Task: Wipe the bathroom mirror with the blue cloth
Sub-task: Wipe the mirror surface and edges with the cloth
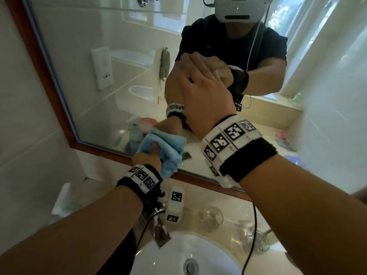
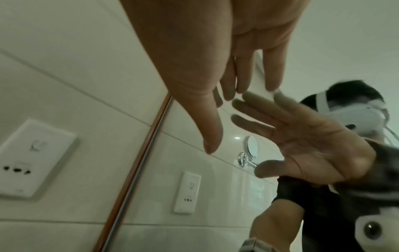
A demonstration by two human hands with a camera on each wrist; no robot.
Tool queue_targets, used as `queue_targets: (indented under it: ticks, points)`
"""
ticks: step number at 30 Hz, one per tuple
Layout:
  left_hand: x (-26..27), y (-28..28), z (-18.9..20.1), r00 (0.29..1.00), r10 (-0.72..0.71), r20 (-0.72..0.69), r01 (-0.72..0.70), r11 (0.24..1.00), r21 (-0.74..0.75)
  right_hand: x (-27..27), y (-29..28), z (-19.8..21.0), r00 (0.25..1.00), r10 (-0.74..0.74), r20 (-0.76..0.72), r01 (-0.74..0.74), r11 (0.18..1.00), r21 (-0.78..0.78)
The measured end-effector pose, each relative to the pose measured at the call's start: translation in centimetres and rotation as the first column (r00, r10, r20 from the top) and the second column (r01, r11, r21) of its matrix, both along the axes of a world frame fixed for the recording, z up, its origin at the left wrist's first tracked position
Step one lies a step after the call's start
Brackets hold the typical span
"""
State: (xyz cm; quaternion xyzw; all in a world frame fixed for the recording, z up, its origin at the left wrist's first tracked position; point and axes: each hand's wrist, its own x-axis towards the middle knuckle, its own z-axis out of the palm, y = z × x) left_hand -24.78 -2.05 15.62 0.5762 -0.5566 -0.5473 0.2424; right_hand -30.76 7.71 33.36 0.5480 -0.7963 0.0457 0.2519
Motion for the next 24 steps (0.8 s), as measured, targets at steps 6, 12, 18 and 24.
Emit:
queue_targets:
  ticks: [6,12,18,24]
  points:
    - [-4.7,7.4,0.0,0.992,-0.123,-0.031,0.126,0.987,0.1,-5.8,10.2,-5.8,0.997,-0.018,0.069,0.029,0.987,-0.156]
    - [-9.7,14.8,-0.5,0.941,-0.221,-0.256,0.276,0.94,0.202,-8.2,20.0,-12.4,0.946,-0.069,0.317,0.122,0.981,-0.152]
    - [-12.9,18.1,-0.4,0.965,-0.105,-0.24,0.182,0.929,0.324,-7.8,24.2,-18.6,0.853,-0.083,0.515,0.113,0.993,-0.027]
    - [-12.6,17.8,-0.3,0.936,-0.177,-0.306,0.289,0.882,0.373,-8.4,20.9,-19.2,0.738,-0.088,0.669,0.225,0.967,-0.12]
